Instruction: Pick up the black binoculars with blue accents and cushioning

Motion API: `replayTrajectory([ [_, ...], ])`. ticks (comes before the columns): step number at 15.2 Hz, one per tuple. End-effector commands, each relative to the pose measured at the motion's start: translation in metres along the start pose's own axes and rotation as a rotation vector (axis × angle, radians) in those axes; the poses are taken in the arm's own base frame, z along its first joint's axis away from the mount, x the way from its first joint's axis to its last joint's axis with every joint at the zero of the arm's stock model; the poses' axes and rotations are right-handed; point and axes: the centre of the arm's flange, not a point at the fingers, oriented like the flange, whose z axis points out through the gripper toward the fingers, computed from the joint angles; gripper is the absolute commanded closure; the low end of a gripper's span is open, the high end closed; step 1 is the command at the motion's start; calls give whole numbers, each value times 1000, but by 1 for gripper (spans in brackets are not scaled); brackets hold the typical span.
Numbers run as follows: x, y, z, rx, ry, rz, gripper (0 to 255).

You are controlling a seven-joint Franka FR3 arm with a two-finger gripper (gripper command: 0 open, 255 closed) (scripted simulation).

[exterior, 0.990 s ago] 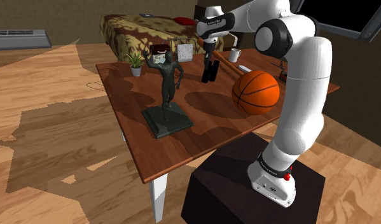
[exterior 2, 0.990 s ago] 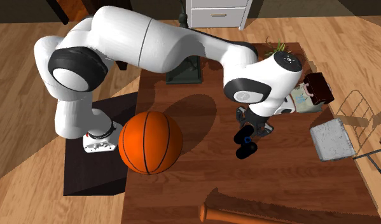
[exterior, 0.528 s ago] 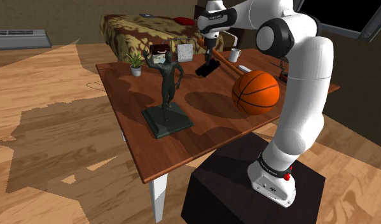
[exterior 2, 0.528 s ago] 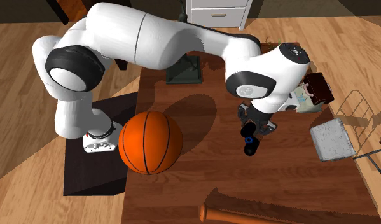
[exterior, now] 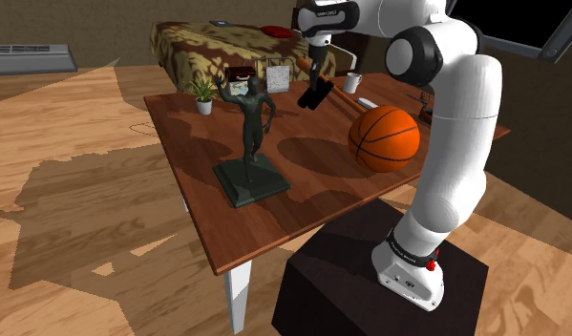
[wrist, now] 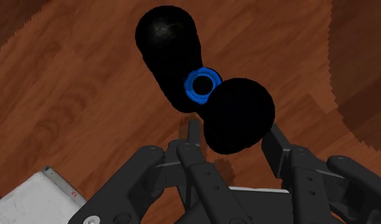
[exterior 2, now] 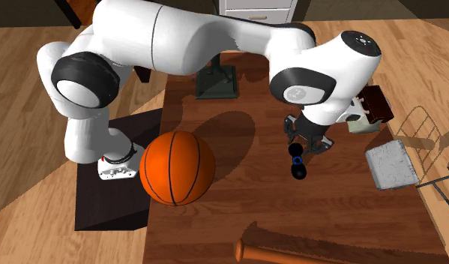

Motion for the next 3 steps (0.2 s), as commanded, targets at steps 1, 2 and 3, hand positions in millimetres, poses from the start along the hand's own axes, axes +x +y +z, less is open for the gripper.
replayTrajectory([
  [1,-1,1,-12,0,0,0,255],
  [2,-1,1,-13,0,0,0,255],
  [3,-1,1,-13,0,0,0,255],
])
